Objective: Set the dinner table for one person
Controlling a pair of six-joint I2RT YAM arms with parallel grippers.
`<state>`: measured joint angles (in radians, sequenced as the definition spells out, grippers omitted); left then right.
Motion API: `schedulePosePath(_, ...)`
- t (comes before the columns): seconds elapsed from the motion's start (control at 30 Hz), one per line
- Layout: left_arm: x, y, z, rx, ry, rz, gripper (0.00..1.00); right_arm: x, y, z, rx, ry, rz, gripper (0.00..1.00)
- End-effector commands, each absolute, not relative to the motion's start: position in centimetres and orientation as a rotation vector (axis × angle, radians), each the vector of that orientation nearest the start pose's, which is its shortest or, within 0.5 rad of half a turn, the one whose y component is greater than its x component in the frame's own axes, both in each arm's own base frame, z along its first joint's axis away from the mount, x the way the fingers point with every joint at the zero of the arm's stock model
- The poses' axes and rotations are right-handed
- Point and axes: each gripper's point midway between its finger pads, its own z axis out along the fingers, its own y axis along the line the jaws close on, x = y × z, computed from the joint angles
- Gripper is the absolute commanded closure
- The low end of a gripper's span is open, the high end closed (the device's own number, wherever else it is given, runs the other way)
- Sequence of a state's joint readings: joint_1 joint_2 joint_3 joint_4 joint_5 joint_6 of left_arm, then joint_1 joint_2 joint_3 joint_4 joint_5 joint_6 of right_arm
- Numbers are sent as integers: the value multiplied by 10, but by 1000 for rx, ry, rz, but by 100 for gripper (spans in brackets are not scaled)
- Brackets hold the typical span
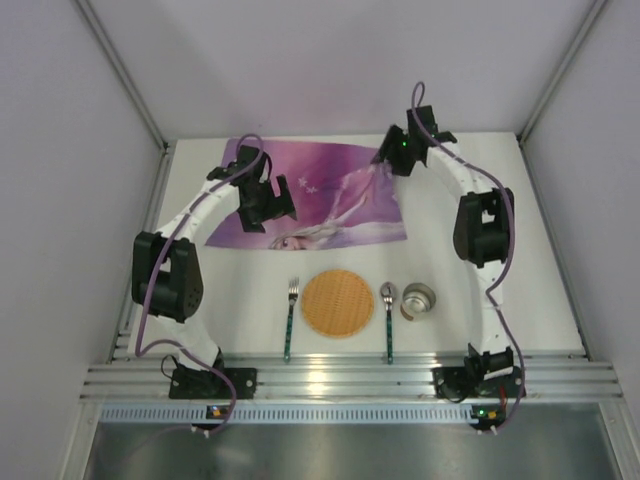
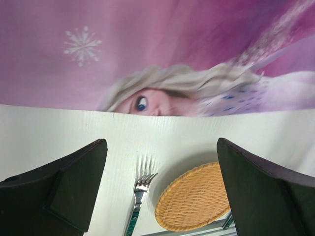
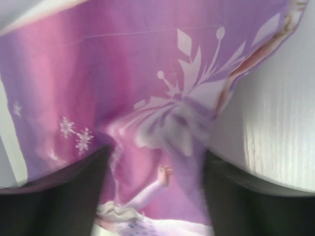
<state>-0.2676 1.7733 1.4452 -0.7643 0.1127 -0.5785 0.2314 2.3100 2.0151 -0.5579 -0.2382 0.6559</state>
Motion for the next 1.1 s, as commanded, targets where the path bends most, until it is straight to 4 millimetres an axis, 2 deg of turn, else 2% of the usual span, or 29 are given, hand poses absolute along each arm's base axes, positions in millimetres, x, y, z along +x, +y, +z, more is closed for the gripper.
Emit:
schedulePosePath(0.0, 379, -148, 128, -369, 2679, -431, 2, 582, 173, 132, 414, 2386, 583, 13)
schedulePosePath(0.03, 380, -148, 128, -366, 2680, -433, 2, 584, 172, 132, 415, 2385, 592, 1)
schedulePosePath(0.07, 380, -148, 129, -364, 2678, -431, 2, 583, 171, 135, 413, 2385, 593, 0)
schedulePosePath(0.1, 379, -148, 129, -365, 2681, -430, 2, 578, 169, 128, 405, 2405, 584, 0)
schedulePosePath(0.13, 379, -147, 128, -365, 2683, -424, 2, 572, 167, 138, 390, 2401, 584, 0)
schedulePosePath(0.2, 380, -145, 128, -366, 2680, -408, 2, 558, 163, 135, 378, 2426, 561, 0)
schedulePosePath(0.23, 379, -143, 127, -368, 2684, -393, 2, 540, 156, 131, 374, 2457, 530, 0)
schedulePosePath(0.27, 379, -140, 125, -375, 2682, -366, 2, 531, 154, 128, 373, 2470, 518, 0)
schedulePosePath(0.3, 380, -138, 127, -375, 2677, -355, 2, 510, 149, 103, 380, 2536, 492, 0)
schedulePosePath(0.33, 379, -136, 125, -383, 2678, -341, 2, 504, 147, 113, 372, 2512, 493, 0)
schedulePosePath(0.37, 378, -134, 125, -386, 2679, -330, 2, 497, 144, 107, 376, 2525, 479, 0)
schedulePosePath(0.4, 379, -131, 125, -392, 2674, -318, 2, 482, 140, 90, 386, 2569, 460, 0)
schedulePosePath(0.43, 378, -131, 124, -396, 2678, -315, 2, 478, 139, 89, 385, 2568, 463, 0)
schedulePosePath(0.5, 377, -130, 125, -401, 2680, -311, 2, 468, 135, 75, 397, 2604, 459, 0)
schedulePosePath(0.57, 376, -130, 126, -405, 2681, -311, 2, 464, 142, 71, 378, 2616, 520, 1)
schedulePosePath(0.6, 375, -129, 128, -407, 2678, -313, 2, 461, 145, 67, 364, 2625, 549, 9)
schedulePosePath(0.63, 373, -128, 127, -410, 2681, -308, 2, 462, 155, 70, 333, 2607, 632, 13)
schedulePosePath(0.7, 368, -127, 128, -420, 2680, -303, 2, 463, 160, 69, 331, 2607, 671, 19)
schedulePosePath(0.77, 363, -124, 129, -431, 2680, -294, 2, 462, 160, 63, 338, 2620, 669, 20)
schedulePosePath(0.87, 353, -119, 132, -446, 2673, -274, 2, 457, 158, 52, 355, 2651, 644, 28)
schedulePosePath(0.97, 340, -110, 132, -468, 2665, -235, 2, 448, 157, 36, 372, 2694, 635, 39)
schedulePosePath(1.07, 326, -105, 132, -484, 2661, -230, 2, 439, 156, 24, 374, 2728, 627, 55)
